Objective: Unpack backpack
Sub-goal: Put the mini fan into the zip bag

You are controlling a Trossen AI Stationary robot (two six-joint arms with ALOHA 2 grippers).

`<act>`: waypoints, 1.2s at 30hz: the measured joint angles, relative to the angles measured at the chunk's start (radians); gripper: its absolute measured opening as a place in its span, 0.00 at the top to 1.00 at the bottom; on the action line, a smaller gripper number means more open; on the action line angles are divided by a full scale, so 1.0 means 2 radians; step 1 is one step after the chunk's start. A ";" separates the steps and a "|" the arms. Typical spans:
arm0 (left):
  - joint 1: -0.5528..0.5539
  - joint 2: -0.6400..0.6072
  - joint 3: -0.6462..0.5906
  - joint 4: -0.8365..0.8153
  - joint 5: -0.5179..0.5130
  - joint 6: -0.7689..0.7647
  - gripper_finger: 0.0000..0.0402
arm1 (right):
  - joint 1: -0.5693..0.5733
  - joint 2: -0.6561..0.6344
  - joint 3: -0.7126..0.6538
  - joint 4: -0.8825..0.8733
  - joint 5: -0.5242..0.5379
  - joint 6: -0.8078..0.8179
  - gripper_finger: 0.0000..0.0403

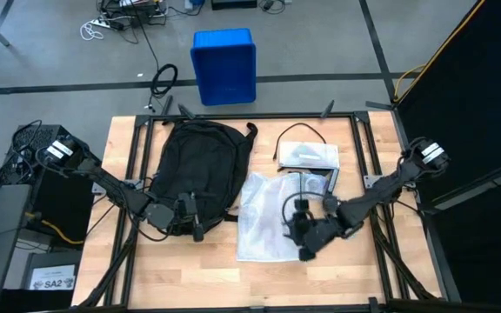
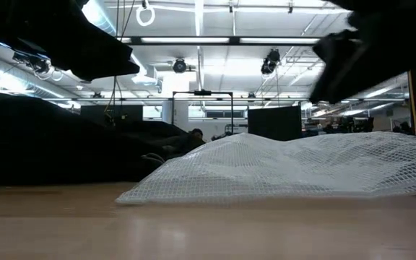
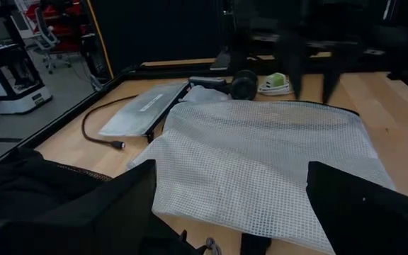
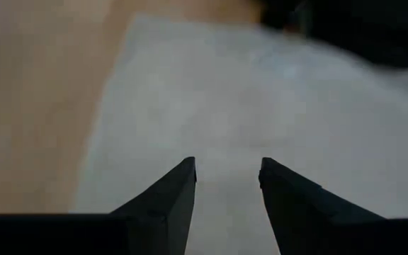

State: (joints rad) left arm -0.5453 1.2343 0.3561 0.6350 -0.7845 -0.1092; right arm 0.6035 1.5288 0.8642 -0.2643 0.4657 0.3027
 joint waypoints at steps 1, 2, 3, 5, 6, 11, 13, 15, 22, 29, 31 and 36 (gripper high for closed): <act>0.000 0.000 0.000 0.000 0.000 0.000 0.18 | 0.012 0.000 0.000 -0.011 -0.005 0.015 0.67; 0.000 0.000 0.000 0.000 0.000 0.000 0.18 | 0.024 0.000 0.000 -0.019 -0.008 0.030 0.68; 0.000 0.000 0.000 0.000 0.000 0.000 0.18 | 0.035 0.000 0.000 -0.025 -0.011 0.042 0.68; 0.000 0.000 0.000 0.000 0.000 0.000 0.18 | 0.053 0.003 0.000 -0.023 -0.013 0.065 0.69; 0.000 0.000 0.000 0.000 0.000 0.000 0.18 | 0.060 0.005 0.000 -0.023 -0.013 0.076 0.69; 0.000 0.000 0.000 0.000 0.000 0.000 0.18 | 0.071 0.047 0.000 -0.018 -0.033 0.111 0.71; 0.000 0.000 0.000 0.000 0.000 0.000 0.18 | 0.064 0.076 -0.001 -0.005 -0.049 0.112 0.72; 0.000 0.000 0.000 0.000 0.000 0.000 0.18 | 0.053 0.107 -0.001 0.016 -0.064 0.109 0.73; 0.000 0.000 0.000 0.001 0.000 0.000 0.18 | -0.006 0.160 -0.001 0.182 -0.064 0.027 0.74; 0.000 0.000 0.000 0.001 0.000 0.000 0.18 | -0.071 0.160 -0.001 0.393 -0.050 -0.079 0.74; 0.000 0.000 0.000 0.001 0.000 0.000 0.18 | -0.080 0.150 -0.001 0.388 -0.051 -0.125 0.74; 0.000 0.000 0.000 0.001 0.000 0.000 0.18 | -0.081 0.091 -0.001 0.302 0.050 -0.208 0.73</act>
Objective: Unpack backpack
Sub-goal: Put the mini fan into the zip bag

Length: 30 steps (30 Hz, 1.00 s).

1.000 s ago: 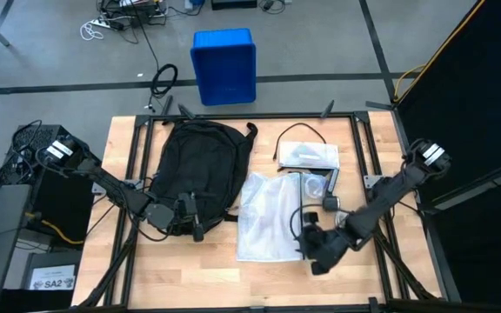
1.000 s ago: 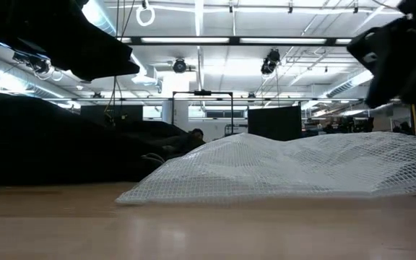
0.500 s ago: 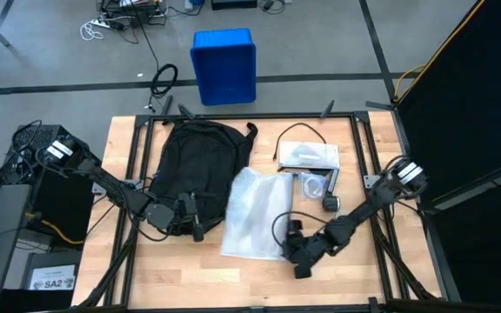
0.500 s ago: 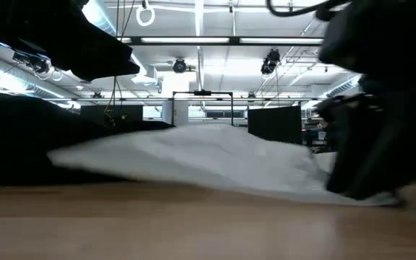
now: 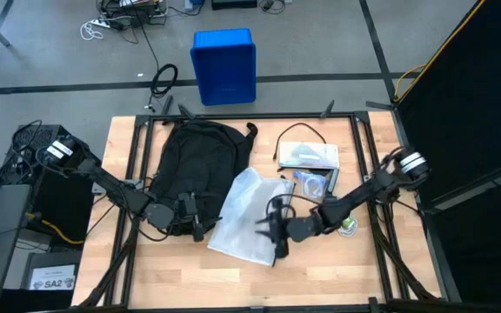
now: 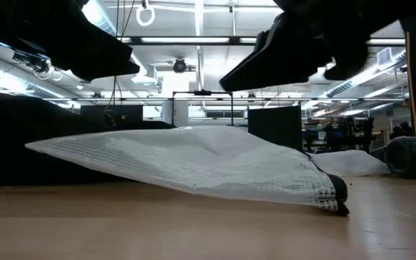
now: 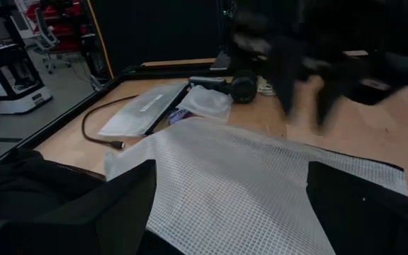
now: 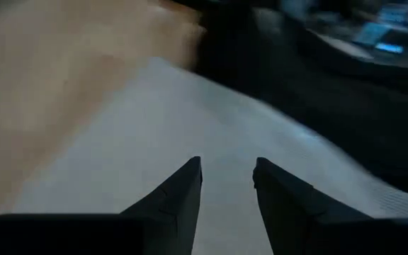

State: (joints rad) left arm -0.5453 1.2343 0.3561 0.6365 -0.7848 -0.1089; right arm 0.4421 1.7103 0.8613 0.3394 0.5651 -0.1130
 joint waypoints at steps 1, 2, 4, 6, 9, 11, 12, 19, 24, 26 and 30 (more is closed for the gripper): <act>0.000 0.000 0.000 0.000 0.000 0.000 0.18 | -0.007 -0.013 0.000 -0.012 0.019 0.006 0.73; 0.000 0.000 0.000 0.000 0.000 0.000 0.18 | -0.016 -0.029 0.000 -0.023 0.026 0.016 0.73; 0.000 0.000 0.000 0.000 0.000 0.000 0.18 | -0.047 -0.058 0.001 -0.049 0.006 0.044 0.73; 0.000 0.000 0.000 0.000 0.000 0.000 0.18 | -0.092 -0.077 0.001 -0.085 -0.048 0.068 0.74; 0.000 0.000 0.000 -0.001 0.000 0.000 0.18 | -0.176 -0.090 0.000 -0.109 -0.168 0.096 0.74; 0.000 0.000 0.000 0.000 0.000 0.000 0.18 | -0.235 -0.088 0.001 -0.107 -0.261 0.115 0.73; 0.000 0.000 0.000 -0.001 0.000 0.000 0.18 | -0.260 -0.082 0.001 -0.101 -0.296 0.119 0.72; 0.000 0.000 0.000 -0.001 0.000 0.000 0.18 | -0.345 -0.037 0.000 -0.053 -0.380 0.064 0.59; 0.000 0.000 0.000 0.000 0.000 0.000 0.18 | -0.329 -0.006 0.005 -0.009 -0.393 0.020 0.46; 0.000 0.000 0.000 -0.001 0.000 0.000 0.18 | -0.323 0.011 0.017 -0.011 -0.378 0.014 0.42; 0.000 0.000 0.000 0.000 0.000 0.000 0.18 | -0.317 0.051 0.046 -0.012 -0.368 0.012 0.37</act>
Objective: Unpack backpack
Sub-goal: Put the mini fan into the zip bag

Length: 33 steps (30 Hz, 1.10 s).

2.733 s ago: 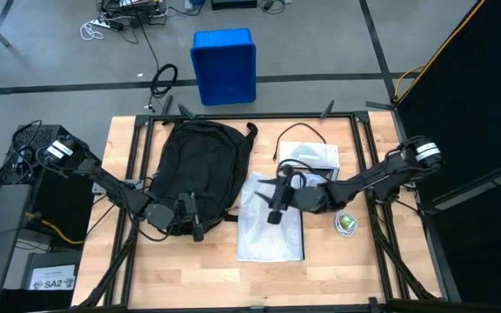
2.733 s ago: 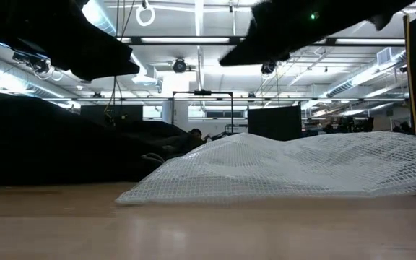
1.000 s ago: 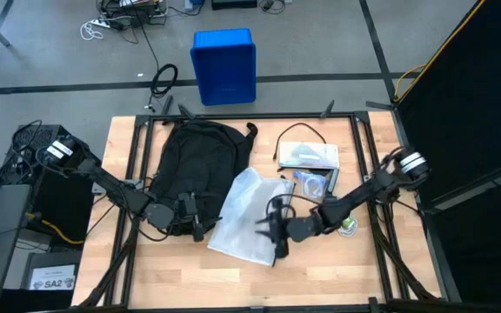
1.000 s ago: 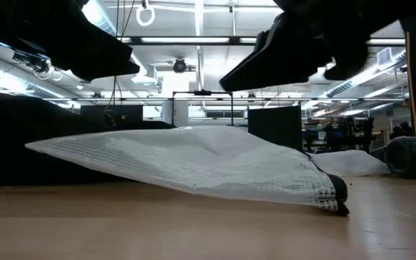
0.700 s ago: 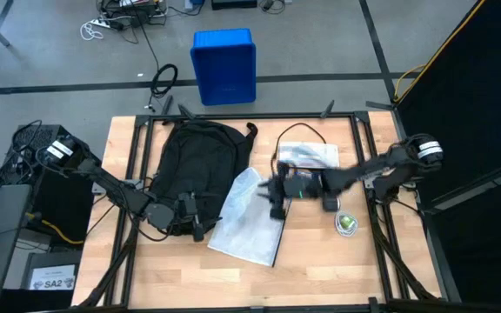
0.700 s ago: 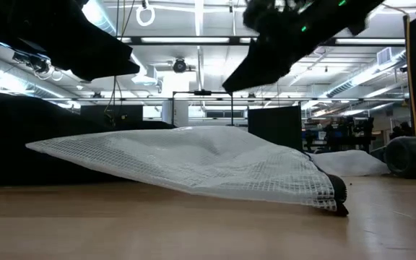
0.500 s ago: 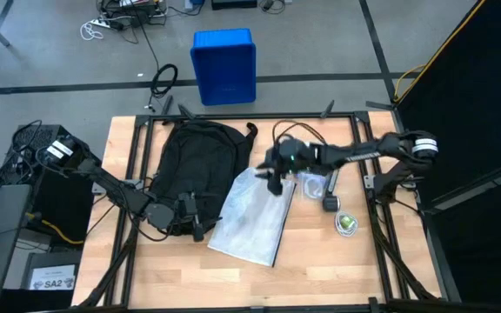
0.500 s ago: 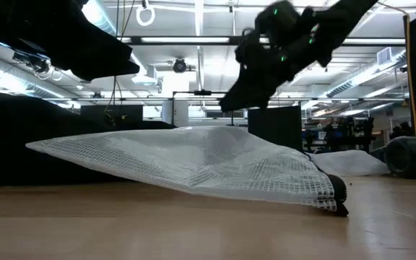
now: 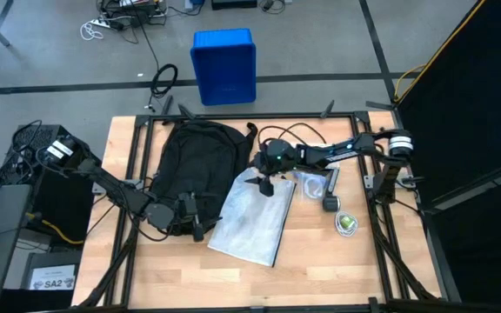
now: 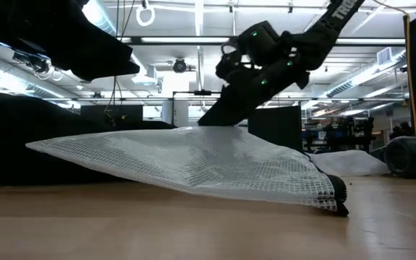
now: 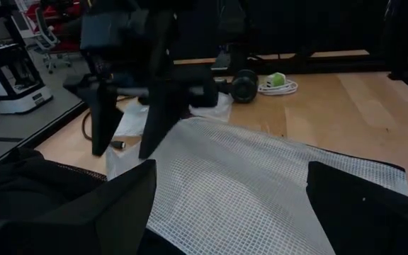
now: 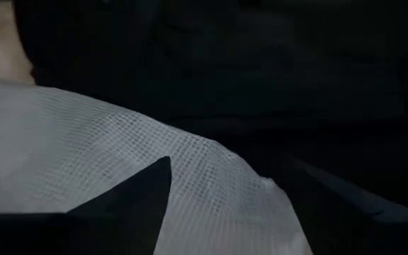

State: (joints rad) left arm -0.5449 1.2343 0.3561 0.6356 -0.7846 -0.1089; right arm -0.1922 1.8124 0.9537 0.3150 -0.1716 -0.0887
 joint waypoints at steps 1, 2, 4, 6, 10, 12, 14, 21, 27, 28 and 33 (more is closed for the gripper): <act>0.000 0.000 0.000 0.000 0.000 0.000 0.18 | 0.000 0.010 0.009 -0.004 0.003 -0.001 0.36; 0.000 0.000 0.000 0.000 0.000 0.000 0.18 | 0.000 0.020 0.017 -0.011 0.011 -0.006 0.36; 0.000 0.000 0.000 0.000 0.000 0.000 0.18 | 0.000 0.038 0.033 -0.035 0.038 -0.024 0.38; 0.000 0.000 0.000 0.000 0.000 0.000 0.18 | 0.000 0.050 0.046 -0.061 0.072 -0.046 0.44; 0.000 0.000 0.000 0.001 0.000 0.000 0.18 | 0.000 0.052 0.058 -0.083 0.104 -0.065 0.66; 0.000 0.000 0.000 0.000 0.000 0.000 0.18 | 0.000 0.043 0.059 -0.101 0.113 -0.064 0.82; 0.000 0.000 0.000 0.001 0.000 0.000 0.18 | 0.000 0.034 0.066 -0.113 0.131 -0.057 0.95; 0.000 0.000 0.000 0.001 0.000 0.000 0.18 | -0.001 -0.014 0.070 -0.128 0.251 0.030 1.00; 0.000 0.000 0.000 0.001 0.000 0.000 0.18 | -0.025 -0.052 0.071 -0.185 0.343 0.110 1.00; 0.000 0.000 0.000 0.000 0.000 0.000 0.18 | -0.031 -0.053 0.071 -0.200 0.359 0.119 1.00; 0.000 0.000 0.000 0.001 0.000 0.000 0.18 | -0.062 -0.053 0.071 -0.272 0.303 0.140 0.96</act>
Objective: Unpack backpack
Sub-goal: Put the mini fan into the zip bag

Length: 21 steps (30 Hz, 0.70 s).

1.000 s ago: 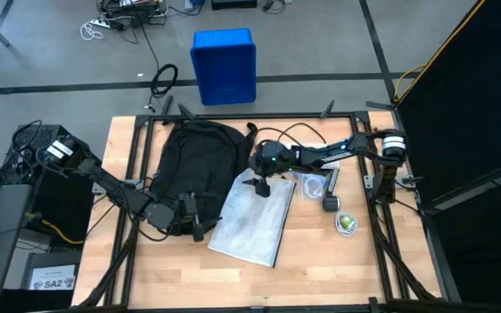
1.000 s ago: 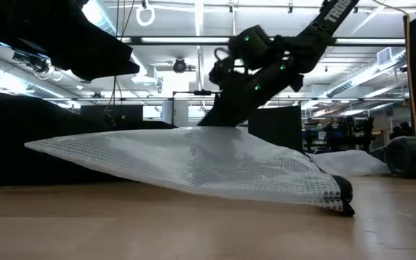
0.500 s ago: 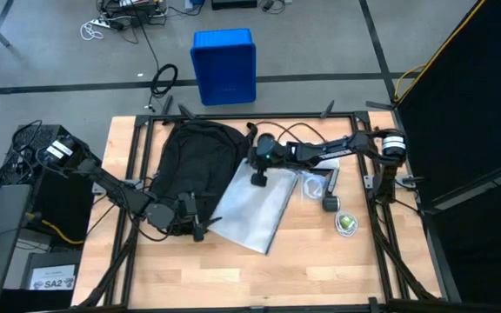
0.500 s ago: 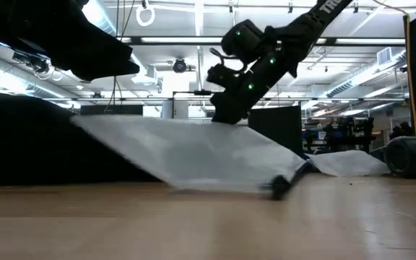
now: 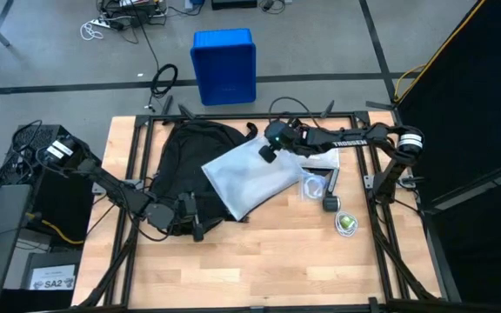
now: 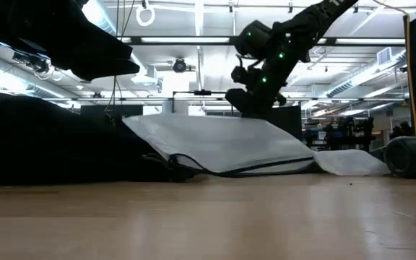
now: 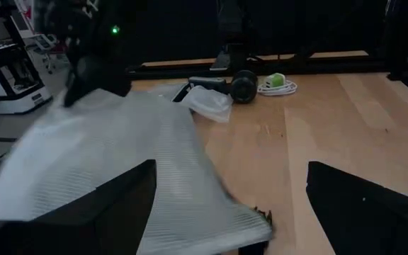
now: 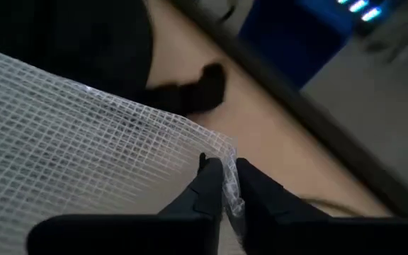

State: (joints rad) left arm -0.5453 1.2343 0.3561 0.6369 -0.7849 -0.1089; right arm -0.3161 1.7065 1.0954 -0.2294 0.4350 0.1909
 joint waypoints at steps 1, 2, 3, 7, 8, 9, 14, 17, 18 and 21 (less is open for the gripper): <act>0.000 0.000 0.000 0.000 0.000 0.000 0.18 | -0.002 0.000 0.000 -0.008 -0.012 0.000 0.95; 0.000 0.000 0.000 0.000 0.000 0.000 0.18 | -0.002 0.000 0.000 -0.012 -0.017 -0.002 0.92; 0.000 0.000 0.000 0.000 0.000 0.000 0.18 | -0.001 0.000 0.000 -0.012 -0.018 -0.009 0.90; 0.000 0.000 0.000 0.000 0.000 0.000 0.18 | 0.011 -0.009 0.000 -0.005 -0.017 -0.063 0.77; 0.000 0.000 0.000 0.000 0.000 0.000 0.18 | 0.015 -0.012 0.000 -0.001 -0.012 -0.077 0.73; 0.000 0.000 0.000 0.000 0.000 0.000 0.18 | 0.018 -0.016 0.000 0.005 -0.008 -0.093 0.69; 0.000 0.000 0.000 0.000 0.000 0.000 0.18 | 0.042 -0.043 0.000 0.012 0.047 -0.189 0.50; 0.000 0.000 0.000 0.000 0.000 0.000 0.18 | 0.069 -0.067 0.000 0.008 0.051 -0.219 0.43; 0.000 0.000 0.000 0.000 0.000 0.000 0.18 | 0.083 -0.075 0.000 0.007 0.049 -0.225 0.42; 0.000 0.000 0.000 0.000 0.000 0.000 0.18 | 0.133 -0.098 0.000 -0.008 0.042 -0.228 0.40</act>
State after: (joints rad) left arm -0.5453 1.2343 0.3561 0.6362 -0.7845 -0.1089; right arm -0.0492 1.5114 1.0946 -0.2457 0.5186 -0.2644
